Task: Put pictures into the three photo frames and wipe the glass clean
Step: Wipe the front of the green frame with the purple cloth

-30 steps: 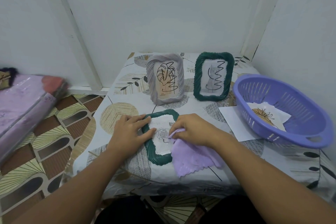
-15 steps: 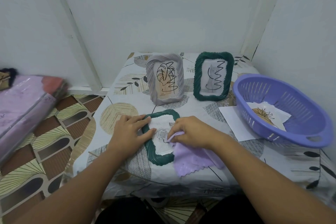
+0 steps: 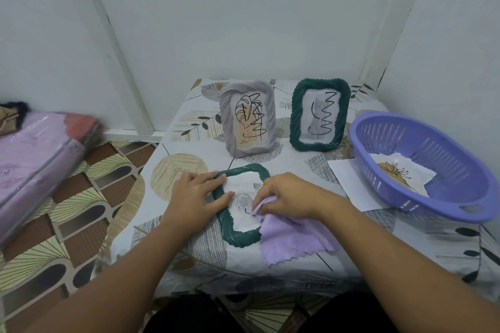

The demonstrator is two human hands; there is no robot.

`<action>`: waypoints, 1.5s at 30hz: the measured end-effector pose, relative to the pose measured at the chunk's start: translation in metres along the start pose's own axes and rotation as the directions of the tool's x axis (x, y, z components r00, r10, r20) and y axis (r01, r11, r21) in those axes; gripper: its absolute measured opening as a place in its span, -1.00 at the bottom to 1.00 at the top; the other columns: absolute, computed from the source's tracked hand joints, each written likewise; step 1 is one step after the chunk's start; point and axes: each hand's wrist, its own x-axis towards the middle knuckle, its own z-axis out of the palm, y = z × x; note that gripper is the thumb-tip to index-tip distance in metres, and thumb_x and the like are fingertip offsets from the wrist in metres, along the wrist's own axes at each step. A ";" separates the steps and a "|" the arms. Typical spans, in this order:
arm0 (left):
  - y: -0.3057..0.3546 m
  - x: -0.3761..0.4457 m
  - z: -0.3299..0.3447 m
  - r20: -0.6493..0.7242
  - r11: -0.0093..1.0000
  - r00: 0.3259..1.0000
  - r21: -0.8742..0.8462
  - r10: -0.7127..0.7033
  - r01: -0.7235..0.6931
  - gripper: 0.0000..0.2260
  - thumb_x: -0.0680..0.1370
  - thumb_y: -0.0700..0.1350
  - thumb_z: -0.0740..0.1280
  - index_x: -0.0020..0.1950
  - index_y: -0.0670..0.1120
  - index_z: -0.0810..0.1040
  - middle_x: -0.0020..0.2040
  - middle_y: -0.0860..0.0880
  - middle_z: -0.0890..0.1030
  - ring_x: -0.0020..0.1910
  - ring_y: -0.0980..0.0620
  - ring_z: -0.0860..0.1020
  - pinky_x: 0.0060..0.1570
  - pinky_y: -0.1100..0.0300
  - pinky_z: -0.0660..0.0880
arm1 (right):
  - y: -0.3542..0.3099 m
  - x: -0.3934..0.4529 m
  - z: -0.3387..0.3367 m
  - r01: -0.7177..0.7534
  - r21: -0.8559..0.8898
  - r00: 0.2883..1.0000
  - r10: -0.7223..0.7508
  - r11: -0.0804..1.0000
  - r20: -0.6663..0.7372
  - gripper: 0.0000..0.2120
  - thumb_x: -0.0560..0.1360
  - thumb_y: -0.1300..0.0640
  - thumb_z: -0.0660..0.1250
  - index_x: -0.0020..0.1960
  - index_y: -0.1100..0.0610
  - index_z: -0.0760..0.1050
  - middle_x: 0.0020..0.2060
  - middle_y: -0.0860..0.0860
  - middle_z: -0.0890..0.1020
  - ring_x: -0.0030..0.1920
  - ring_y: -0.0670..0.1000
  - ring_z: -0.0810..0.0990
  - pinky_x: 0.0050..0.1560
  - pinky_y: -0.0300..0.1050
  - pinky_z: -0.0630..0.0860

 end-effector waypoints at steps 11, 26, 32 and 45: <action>0.001 -0.001 -0.001 -0.012 1.000 1.000 -0.012 0.003 -0.003 -0.37 0.45 0.47 0.11 0.36 0.19 0.57 0.36 0.19 0.55 0.09 0.06 0.34 0.15 0.11 0.35 | 0.002 0.005 0.005 0.008 -0.005 0.998 -0.008 1.000 -0.065 -0.85 0.52 0.08 0.46 0.05 -0.09 0.74 -0.16 -0.18 0.59 -0.09 -0.23 0.52 -0.08 -0.32 0.39; 0.002 -0.001 -0.001 -0.014 1.000 1.000 -0.020 0.004 -0.004 -0.37 0.45 0.46 0.12 0.35 0.18 0.59 0.36 0.16 0.56 0.09 0.03 0.35 0.15 0.11 0.34 | -0.003 0.013 0.017 0.014 -0.053 0.989 -0.022 0.998 -0.147 -0.87 0.53 0.05 0.45 0.04 -0.10 0.73 -0.08 -0.13 0.63 0.00 -0.09 0.57 0.11 -0.09 0.50; 0.001 -0.001 -0.001 0.011 1.000 1.000 -0.002 0.003 -0.003 -0.36 0.45 0.47 0.09 0.38 0.19 0.56 0.39 0.18 0.53 0.10 0.05 0.32 0.17 0.08 0.36 | 0.001 0.007 0.005 -0.004 0.003 0.998 0.004 1.000 -0.059 -0.85 0.51 0.07 0.46 0.03 -0.10 0.74 -0.21 -0.21 0.57 -0.11 -0.24 0.51 -0.08 -0.36 0.38; -0.002 0.000 0.003 -0.016 1.000 1.000 -0.030 -0.002 0.001 -0.38 0.45 0.47 0.13 0.34 0.19 0.59 0.36 0.16 0.57 0.11 0.02 0.37 0.20 0.01 0.40 | -0.007 0.017 0.017 0.024 -0.032 0.991 -0.028 0.999 -0.131 -0.86 0.53 0.06 0.44 0.03 -0.11 0.74 -0.06 -0.09 0.63 0.01 -0.06 0.57 0.13 -0.05 0.50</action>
